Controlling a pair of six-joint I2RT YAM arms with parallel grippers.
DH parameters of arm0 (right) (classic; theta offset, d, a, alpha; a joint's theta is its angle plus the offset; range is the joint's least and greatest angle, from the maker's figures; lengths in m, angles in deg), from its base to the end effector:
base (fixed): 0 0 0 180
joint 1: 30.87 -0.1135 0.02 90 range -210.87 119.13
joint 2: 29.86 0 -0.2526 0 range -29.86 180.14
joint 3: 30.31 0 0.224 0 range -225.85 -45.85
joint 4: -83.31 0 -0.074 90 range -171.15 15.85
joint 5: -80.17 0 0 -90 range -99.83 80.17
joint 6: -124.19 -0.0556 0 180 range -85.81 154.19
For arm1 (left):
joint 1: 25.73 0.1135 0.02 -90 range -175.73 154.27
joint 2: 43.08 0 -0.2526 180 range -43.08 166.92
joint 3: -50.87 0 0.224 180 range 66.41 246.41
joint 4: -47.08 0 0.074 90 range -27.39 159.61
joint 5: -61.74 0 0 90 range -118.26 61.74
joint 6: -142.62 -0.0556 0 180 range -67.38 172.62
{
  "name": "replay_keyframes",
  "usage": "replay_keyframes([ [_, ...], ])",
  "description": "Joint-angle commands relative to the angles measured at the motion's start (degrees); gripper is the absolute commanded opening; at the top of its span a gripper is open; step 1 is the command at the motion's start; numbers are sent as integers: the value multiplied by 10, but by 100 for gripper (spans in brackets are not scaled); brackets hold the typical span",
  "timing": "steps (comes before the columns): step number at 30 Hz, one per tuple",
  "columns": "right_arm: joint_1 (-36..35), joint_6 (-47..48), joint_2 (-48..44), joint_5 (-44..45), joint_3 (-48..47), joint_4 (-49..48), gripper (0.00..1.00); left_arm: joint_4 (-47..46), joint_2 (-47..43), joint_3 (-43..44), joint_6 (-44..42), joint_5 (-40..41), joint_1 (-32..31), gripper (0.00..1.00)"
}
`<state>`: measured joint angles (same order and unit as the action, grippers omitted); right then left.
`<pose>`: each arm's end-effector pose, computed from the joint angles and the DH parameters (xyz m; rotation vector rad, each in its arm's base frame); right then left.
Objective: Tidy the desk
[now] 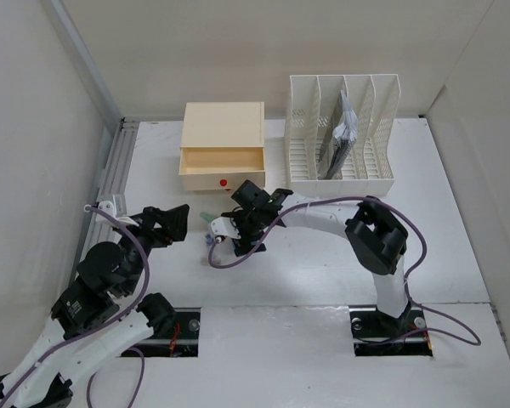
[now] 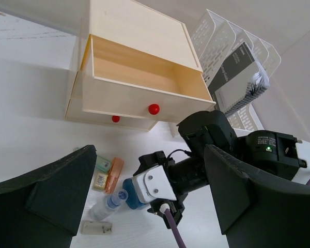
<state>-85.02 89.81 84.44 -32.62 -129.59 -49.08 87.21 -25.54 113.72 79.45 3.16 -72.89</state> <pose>0.2156 0.3351 0.1744 -2.2124 1.3989 0.5187 0.0604 -0.0225 0.3598 -0.1847 1.5153 -0.6333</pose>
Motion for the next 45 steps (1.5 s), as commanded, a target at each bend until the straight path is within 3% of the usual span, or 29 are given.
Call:
replay_keyframes([
  [1, -8, -30, 1, 22, 9, -23, 85, -17, -7, -3, -5, -5, -1, 83],
  [7, -8, -61, 18, 46, 9, -45, 81, -11, -7, 2, -5, -5, -1, 83],
  [11, -13, -74, 18, 46, 15, -55, 72, -6, -17, 8, -5, -5, -1, 83],
  [18, -13, -79, 29, 46, 9, -35, 37, -1, -22, 8, -5, -5, -1, 83],
  [22, -13, -79, 6, 34, -22, 5, 11, -1, -22, 13, -5, -5, -1, 83],
  [26, -13, -79, -58, 5, -52, 57, 1, -1, -28, 13, 1, -5, -1, 83],
  [31, -13, -90, -122, -31, -113, 107, 0, -1, -28, 19, 1, -5, -1, 83],
  [40, -13, -90, -153, -27, -244, 152, 0, -6, -11, 30, 1, -5, -1, 83],
  [45, -13, -124, -153, 70, -281, 93, 0, -6, -6, 36, 1, -10, -1, 83],
])
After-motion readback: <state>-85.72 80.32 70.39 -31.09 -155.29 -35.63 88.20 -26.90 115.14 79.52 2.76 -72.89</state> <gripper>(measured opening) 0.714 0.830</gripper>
